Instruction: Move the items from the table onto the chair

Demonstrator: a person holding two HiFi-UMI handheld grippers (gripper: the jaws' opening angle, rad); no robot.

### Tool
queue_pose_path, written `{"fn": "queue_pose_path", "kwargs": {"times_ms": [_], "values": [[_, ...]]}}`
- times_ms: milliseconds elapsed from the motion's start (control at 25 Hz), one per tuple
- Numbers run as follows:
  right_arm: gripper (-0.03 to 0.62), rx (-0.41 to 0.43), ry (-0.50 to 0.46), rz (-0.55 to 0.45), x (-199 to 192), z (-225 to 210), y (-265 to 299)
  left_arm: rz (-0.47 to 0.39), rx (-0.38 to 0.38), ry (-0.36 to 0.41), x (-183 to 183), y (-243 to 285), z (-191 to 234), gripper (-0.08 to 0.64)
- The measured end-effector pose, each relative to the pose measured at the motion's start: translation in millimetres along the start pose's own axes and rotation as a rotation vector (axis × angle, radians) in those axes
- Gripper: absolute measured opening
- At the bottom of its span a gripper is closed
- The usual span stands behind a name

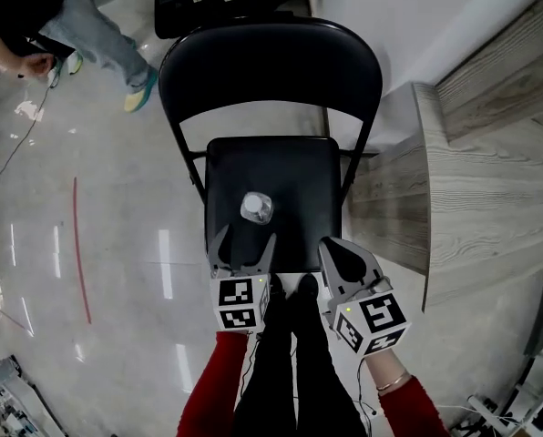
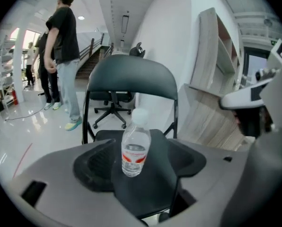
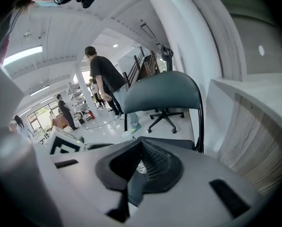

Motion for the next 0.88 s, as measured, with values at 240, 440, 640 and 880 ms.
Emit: {"fn": "queue_pose_path", "kwargs": {"times_ms": [240, 440, 640, 880], "values": [[0.012, 0.019, -0.017, -0.074, 48, 21, -44, -0.140, -0.154, 0.076, 82, -85, -40, 0.130], [0.012, 0.055, -0.031, -0.142, 85, 46, -85, -0.256, -0.185, 0.076, 137, -140, -49, 0.008], [0.012, 0.072, -0.065, -0.185, 108, 61, -116, -0.311, -0.202, 0.057, 172, -177, -58, 0.008], [0.012, 0.092, -0.118, -0.253, 128, 73, -142, -0.363, -0.257, 0.104, 195, -206, -82, 0.008]]}}
Point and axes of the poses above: the fingertips, and each gripper's own axes: y forward along the fingers, z to its left, x out of its top, the point moved 3 cm from there along -y, backward along the fingers, and after that the axes turned 3 degrees about -x, right-handed, at the moved point
